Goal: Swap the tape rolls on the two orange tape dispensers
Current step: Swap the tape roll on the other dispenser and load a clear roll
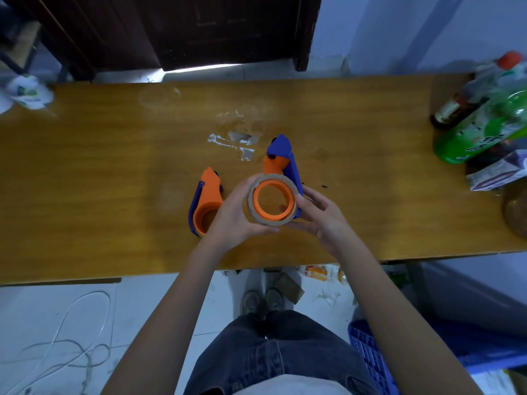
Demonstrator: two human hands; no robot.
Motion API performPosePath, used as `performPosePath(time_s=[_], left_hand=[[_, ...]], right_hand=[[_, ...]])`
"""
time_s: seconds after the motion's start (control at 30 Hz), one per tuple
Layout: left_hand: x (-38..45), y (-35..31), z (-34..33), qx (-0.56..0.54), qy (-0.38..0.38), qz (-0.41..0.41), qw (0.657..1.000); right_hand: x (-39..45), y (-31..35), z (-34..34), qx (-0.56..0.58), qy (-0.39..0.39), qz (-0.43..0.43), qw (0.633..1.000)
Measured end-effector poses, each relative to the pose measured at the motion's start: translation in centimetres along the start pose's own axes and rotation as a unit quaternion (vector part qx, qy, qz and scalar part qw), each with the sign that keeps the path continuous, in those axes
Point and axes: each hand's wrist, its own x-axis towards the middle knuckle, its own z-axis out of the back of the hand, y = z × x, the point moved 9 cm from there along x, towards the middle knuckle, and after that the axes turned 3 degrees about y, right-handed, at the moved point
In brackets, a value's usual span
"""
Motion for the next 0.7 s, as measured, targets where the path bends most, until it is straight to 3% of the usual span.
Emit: performPosePath(time_s=[0.7], left_hand=[[0.0, -1.2, 0.6, -0.084, 0.055, -0.001, 0.995]], right_hand=[[0.5, -2.0, -0.2, 0.088, 0.022, -0.011, 0.996]])
